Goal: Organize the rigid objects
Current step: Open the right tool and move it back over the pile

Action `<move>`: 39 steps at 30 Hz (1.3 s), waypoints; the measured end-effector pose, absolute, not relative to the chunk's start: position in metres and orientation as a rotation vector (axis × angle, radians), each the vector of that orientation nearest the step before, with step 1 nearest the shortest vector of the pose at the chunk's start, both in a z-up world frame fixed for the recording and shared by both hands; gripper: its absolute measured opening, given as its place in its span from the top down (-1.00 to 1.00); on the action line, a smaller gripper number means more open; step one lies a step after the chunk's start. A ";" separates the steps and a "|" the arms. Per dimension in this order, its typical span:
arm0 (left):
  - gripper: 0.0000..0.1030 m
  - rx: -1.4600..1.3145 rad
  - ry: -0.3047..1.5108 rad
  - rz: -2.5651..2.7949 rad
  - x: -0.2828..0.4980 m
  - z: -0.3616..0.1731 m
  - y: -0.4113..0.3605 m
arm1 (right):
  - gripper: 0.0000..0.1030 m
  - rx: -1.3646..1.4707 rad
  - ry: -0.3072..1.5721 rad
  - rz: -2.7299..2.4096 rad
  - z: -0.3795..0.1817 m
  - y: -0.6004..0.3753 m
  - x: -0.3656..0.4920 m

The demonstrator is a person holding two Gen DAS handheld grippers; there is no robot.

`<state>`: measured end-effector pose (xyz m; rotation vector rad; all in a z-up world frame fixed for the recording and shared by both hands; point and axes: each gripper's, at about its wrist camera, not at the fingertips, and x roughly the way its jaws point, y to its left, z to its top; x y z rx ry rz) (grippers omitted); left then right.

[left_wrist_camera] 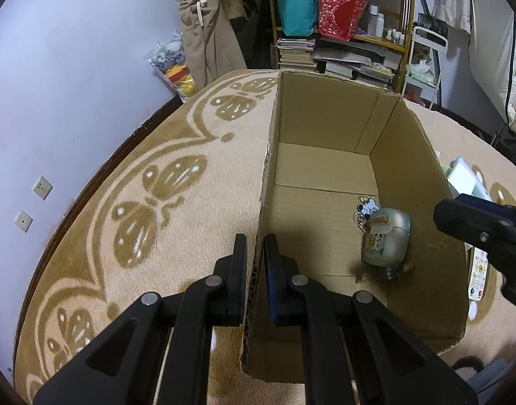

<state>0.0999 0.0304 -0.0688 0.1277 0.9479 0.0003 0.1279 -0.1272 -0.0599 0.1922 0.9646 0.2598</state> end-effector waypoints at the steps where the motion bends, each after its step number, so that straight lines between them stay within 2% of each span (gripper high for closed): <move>1: 0.82 0.127 0.948 0.000 0.099 -0.069 0.031 | -0.02 0.187 0.957 0.255 -0.058 -0.127 0.127; 2: 0.82 0.128 0.947 0.000 0.100 -0.069 0.031 | -0.19 0.179 0.948 0.246 -0.056 -0.127 0.126; 6: 0.81 0.127 0.949 -0.001 0.099 -0.069 0.031 | -0.46 0.151 0.917 0.214 -0.047 -0.130 0.124; 8: 0.81 0.126 0.948 0.000 0.099 -0.069 0.031 | -0.74 0.147 0.907 0.191 -0.045 -0.133 0.125; 11: 0.81 0.127 0.947 -0.001 0.099 -0.069 0.031 | -0.88 0.134 0.900 0.147 -0.047 -0.142 0.125; 26: 0.81 0.126 0.953 -0.002 0.099 -0.071 0.031 | -0.89 0.246 0.908 -0.093 -0.078 -0.214 0.128; 39: 0.80 0.128 0.961 -0.001 0.098 -0.075 0.032 | -0.89 0.354 1.031 -0.217 -0.124 -0.254 0.125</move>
